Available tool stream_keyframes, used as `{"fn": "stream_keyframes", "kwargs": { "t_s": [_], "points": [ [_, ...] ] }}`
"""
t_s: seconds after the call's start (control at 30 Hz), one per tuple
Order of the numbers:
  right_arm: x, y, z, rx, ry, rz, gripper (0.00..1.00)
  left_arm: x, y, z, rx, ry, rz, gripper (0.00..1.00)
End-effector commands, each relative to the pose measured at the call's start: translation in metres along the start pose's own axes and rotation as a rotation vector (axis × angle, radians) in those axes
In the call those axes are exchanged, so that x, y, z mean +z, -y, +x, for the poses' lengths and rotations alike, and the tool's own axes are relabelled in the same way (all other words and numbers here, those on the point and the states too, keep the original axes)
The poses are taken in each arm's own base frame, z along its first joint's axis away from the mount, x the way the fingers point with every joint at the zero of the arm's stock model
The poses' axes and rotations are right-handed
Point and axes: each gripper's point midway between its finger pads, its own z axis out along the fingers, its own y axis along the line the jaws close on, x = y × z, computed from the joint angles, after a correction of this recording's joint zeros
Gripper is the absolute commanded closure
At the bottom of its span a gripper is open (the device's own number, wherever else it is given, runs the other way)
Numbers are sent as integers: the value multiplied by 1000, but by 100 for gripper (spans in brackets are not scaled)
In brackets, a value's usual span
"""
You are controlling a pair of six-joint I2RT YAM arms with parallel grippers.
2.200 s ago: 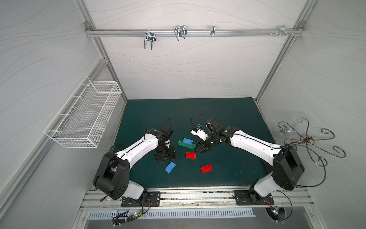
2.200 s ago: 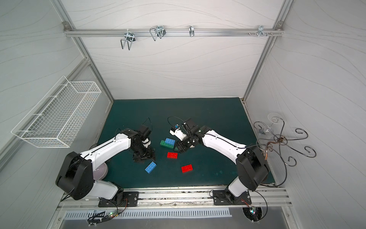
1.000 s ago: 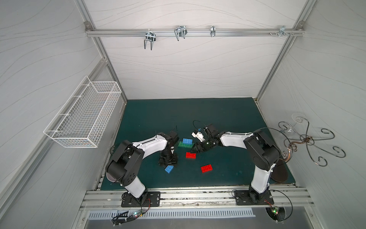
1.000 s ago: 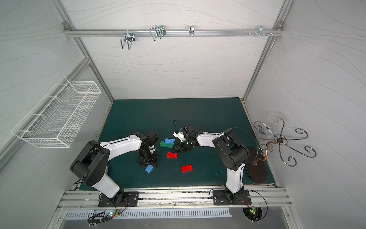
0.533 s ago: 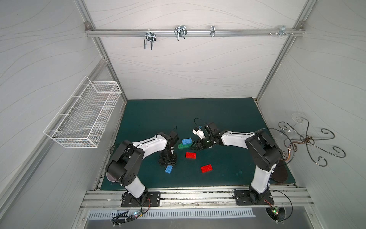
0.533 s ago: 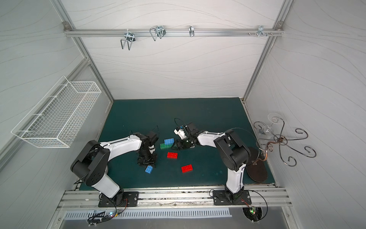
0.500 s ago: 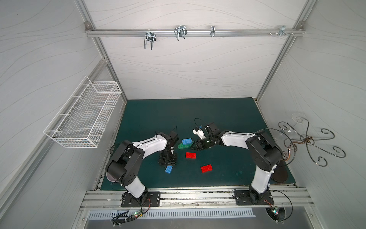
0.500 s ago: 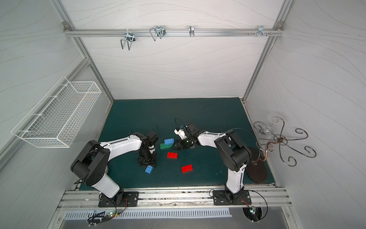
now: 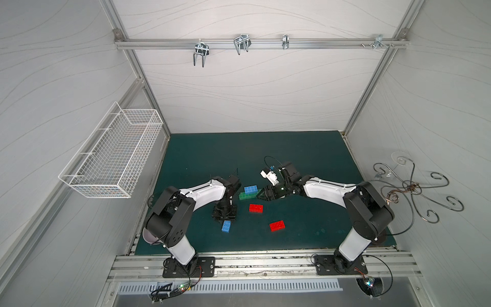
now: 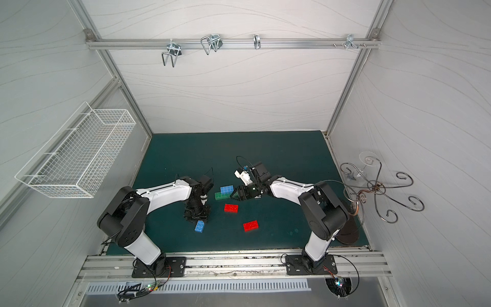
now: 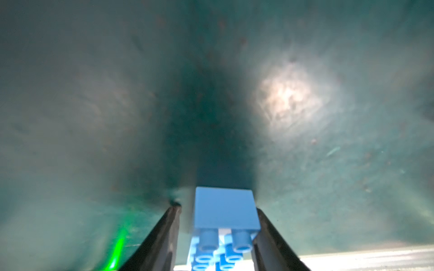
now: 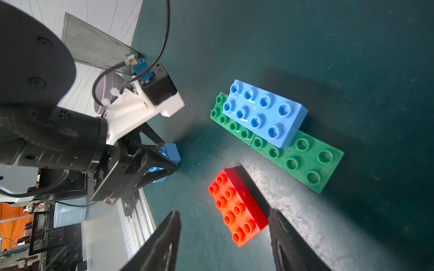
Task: Assemble a small pinwheel with lego
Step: Pick up the lego brick from the center of the board.
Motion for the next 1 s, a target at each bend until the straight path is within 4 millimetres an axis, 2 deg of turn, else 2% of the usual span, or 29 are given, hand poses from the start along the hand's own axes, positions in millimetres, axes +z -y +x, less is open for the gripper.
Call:
{"fn": "stream_keyframes", "kwargs": {
  "t_s": [0.0,0.13,0.2,0.3,0.4,0.53,0.67,0.83,0.87,0.93,0.97],
  "points": [
    [-11,-7,-3,-17,9,0,38,-8,-3,-9,22,32,-47,51],
    [-16,-11,-4,-23,15,4,38,-5,-5,-8,34,22,-55,54],
    [-19,-13,-6,-29,20,6,38,-3,-7,-6,33,14,-60,60],
    [-20,-14,-6,-28,22,3,38,1,-2,-1,22,1,-20,62],
    [-20,-15,-6,-24,21,1,38,3,3,2,7,-18,9,61],
    [-20,-15,-4,-24,14,4,38,4,-4,9,11,-32,-17,53],
    [-20,-14,-2,-27,7,5,38,4,-2,12,11,-40,-7,52],
    [-22,-15,-2,-32,13,10,38,0,-4,7,18,-21,-28,62],
    [-22,-15,-2,-32,10,10,38,0,-1,7,20,-23,-15,67],
    [-21,-16,-2,-32,5,6,38,0,4,7,20,-32,12,82],
    [-21,-17,-3,-35,7,5,38,-1,6,6,18,-31,20,85]
  ]
}}
